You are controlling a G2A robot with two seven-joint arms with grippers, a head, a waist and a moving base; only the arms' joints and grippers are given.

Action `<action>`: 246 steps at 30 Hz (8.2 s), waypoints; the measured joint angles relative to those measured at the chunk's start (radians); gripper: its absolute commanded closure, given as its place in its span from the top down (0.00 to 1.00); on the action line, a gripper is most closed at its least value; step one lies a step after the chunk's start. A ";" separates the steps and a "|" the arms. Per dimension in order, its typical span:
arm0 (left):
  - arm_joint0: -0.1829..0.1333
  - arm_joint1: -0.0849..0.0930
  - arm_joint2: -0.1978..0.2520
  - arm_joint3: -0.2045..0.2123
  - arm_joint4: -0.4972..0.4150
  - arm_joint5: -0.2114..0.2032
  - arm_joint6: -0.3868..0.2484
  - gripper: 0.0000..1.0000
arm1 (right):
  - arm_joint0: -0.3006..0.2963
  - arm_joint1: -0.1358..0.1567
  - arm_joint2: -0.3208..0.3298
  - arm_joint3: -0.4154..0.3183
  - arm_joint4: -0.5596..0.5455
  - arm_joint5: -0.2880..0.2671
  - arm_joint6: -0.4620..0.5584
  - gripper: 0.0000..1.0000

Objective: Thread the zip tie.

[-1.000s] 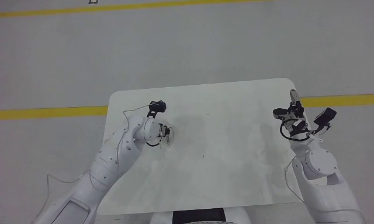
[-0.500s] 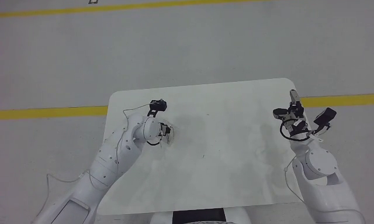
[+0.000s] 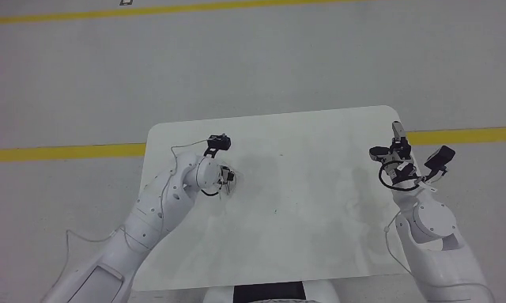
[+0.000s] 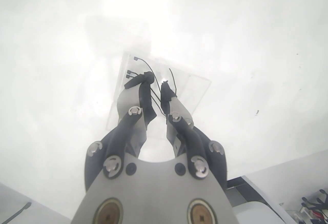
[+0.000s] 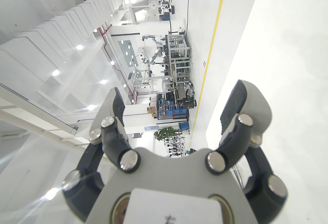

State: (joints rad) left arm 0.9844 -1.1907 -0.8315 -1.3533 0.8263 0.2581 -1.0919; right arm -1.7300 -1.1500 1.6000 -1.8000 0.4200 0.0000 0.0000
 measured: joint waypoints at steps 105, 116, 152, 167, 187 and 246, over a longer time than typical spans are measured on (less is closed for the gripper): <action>0.190 0.071 -0.124 -0.364 0.082 -0.002 -0.056 0.00 | 0.000 0.000 0.000 0.000 0.000 0.000 0.000 1.00; 0.190 0.071 -0.124 -0.364 0.082 -0.002 -0.056 0.00 | 0.000 0.000 0.000 0.000 0.000 0.000 0.000 1.00; 0.255 0.154 -0.405 -0.224 -0.663 -0.598 -0.188 0.00 | 0.000 0.000 0.000 0.000 0.000 0.000 0.000 1.00; 0.236 0.162 -0.394 -0.162 -0.687 -0.596 -0.199 0.00 | 0.000 0.000 0.000 0.000 0.000 0.000 0.000 1.00; 0.171 0.248 -0.340 -0.084 -1.124 -0.598 -0.298 0.00 | 0.000 0.000 0.000 0.000 0.000 0.000 0.000 1.00; 0.030 0.319 -0.238 -0.043 -1.425 -0.598 -0.298 0.00 | 0.000 0.000 0.000 0.000 0.000 0.000 0.000 1.00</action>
State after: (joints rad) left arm 1.0142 -0.8719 -1.0695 -1.3962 -0.5987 -0.3400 -1.3900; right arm -1.7300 -1.1500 1.6000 -1.8000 0.4200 0.0000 0.0000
